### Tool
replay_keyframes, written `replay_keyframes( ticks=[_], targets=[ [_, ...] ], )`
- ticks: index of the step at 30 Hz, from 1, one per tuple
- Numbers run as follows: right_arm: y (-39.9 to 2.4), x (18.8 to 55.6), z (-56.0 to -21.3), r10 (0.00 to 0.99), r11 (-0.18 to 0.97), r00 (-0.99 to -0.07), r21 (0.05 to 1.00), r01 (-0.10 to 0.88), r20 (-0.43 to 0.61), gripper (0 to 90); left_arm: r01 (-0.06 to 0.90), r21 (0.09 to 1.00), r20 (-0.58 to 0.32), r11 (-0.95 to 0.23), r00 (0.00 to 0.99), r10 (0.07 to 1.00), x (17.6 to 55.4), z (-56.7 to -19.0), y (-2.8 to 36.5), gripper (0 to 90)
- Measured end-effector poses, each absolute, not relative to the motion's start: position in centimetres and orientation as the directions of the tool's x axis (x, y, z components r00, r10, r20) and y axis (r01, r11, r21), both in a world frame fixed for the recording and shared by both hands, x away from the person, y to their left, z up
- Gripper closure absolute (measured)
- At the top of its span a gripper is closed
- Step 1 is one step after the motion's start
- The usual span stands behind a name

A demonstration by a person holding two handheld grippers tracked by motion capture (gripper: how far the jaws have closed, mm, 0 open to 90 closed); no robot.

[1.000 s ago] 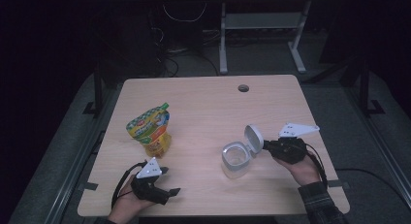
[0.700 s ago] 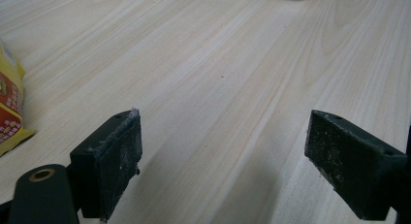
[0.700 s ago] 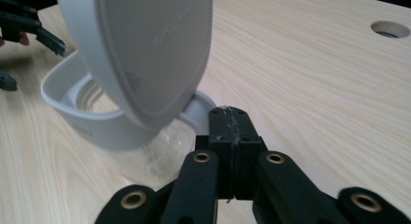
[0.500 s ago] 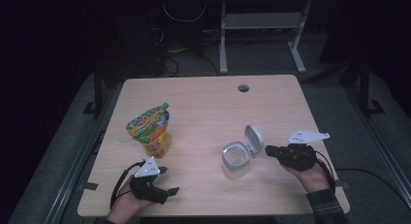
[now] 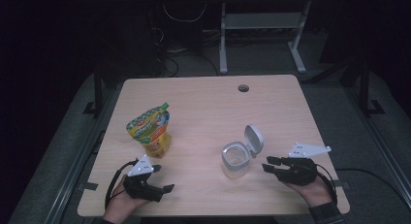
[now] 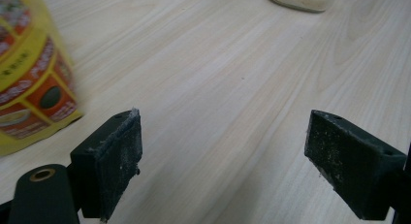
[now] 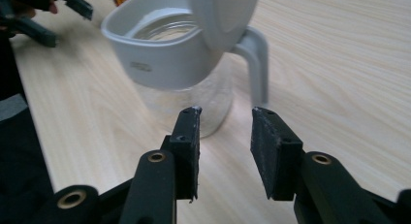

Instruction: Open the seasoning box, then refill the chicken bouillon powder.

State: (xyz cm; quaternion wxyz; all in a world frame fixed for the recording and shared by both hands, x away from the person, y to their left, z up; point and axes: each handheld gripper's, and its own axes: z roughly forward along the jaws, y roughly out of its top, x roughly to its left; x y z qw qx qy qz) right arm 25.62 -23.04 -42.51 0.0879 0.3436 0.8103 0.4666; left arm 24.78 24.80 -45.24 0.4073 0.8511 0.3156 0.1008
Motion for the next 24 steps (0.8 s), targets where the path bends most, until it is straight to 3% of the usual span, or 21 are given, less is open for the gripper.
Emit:
replay_keyframes(
  ticks=[24],
  targets=[
    [-19.7, 24.4, -41.9, 0.501, 0.366, -0.843, 0.835, 0.411, 0.195, 59.5, 0.503, 0.761, -0.070, -0.410, 0.692, 0.718, 23.8, -43.7, 29.0, 13.7]
  ],
)
